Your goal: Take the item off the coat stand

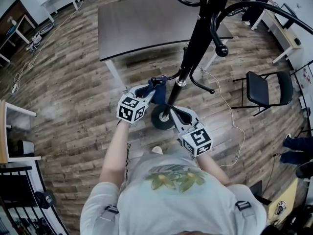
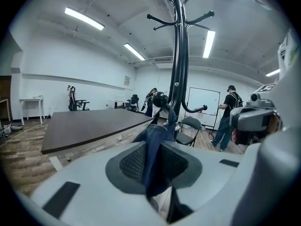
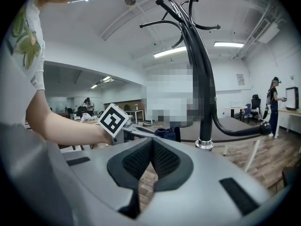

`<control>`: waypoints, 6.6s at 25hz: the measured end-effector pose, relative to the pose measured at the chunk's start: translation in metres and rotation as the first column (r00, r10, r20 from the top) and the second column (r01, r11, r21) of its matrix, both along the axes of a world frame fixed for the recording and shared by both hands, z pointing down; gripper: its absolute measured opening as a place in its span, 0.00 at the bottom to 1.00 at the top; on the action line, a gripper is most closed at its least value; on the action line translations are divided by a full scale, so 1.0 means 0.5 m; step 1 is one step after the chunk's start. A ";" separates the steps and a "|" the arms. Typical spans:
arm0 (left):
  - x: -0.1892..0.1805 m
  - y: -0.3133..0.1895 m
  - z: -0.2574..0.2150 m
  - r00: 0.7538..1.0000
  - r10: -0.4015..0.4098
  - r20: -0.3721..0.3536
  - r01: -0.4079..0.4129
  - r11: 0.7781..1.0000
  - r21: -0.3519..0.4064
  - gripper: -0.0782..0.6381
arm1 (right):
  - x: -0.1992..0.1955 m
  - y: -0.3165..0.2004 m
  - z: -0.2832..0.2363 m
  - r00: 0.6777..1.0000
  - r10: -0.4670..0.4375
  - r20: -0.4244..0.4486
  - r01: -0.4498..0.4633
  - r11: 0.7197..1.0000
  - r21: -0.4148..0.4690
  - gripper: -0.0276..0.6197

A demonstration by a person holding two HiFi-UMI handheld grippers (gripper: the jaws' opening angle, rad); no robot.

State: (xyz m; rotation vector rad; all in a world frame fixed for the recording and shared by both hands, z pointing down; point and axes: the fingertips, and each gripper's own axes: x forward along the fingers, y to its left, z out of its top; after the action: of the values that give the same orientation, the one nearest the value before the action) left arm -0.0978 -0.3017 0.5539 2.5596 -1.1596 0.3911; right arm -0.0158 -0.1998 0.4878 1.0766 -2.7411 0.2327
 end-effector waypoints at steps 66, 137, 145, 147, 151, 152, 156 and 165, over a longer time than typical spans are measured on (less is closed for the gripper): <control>-0.049 0.030 -0.100 0.998 -0.066 0.008 0.065 0.995 0.081 0.16 | 0.007 0.010 0.008 0.999 -0.009 0.032 0.009 1.000 -0.012 0.05; -0.111 0.226 -0.106 0.975 -0.201 -0.099 0.206 0.978 0.045 0.16 | -0.098 0.052 -0.005 0.988 -0.150 0.035 0.151 0.988 -0.020 0.05; -0.092 0.245 -0.094 0.967 -0.229 -0.115 0.234 0.972 0.032 0.16 | -0.098 0.067 0.001 0.984 -0.174 0.023 0.174 0.984 -0.023 0.05; -0.086 0.250 -0.092 0.968 -0.224 -0.111 0.229 0.973 0.030 0.16 | -0.098 0.072 0.003 0.983 -0.181 0.017 0.181 0.983 -0.023 0.05; -0.071 0.259 -0.091 0.971 -0.215 -0.105 0.219 0.975 0.028 0.16 | -0.095 0.077 0.004 0.983 -0.186 0.011 0.186 0.982 -0.026 0.05; -0.069 0.262 -0.091 0.971 -0.216 -0.107 0.220 0.975 0.028 0.16 | -0.095 0.079 0.003 0.982 -0.187 0.011 0.187 0.982 -0.025 0.05; -0.066 0.270 -0.093 0.966 -0.230 -0.120 0.234 0.972 0.024 0.16 | -0.096 0.083 0.002 0.982 -0.190 0.009 0.191 0.981 -0.023 0.05; -0.069 0.279 -0.090 0.959 -0.257 -0.123 0.262 0.965 0.027 0.16 | -0.093 0.086 0.010 0.981 -0.192 0.002 0.192 0.981 -0.027 0.05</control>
State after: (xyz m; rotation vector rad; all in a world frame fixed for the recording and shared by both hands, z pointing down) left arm -0.1323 -0.1622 0.5090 2.3849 -1.4489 0.1515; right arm -0.0625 -0.1566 0.4927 0.7972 -2.8087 0.2403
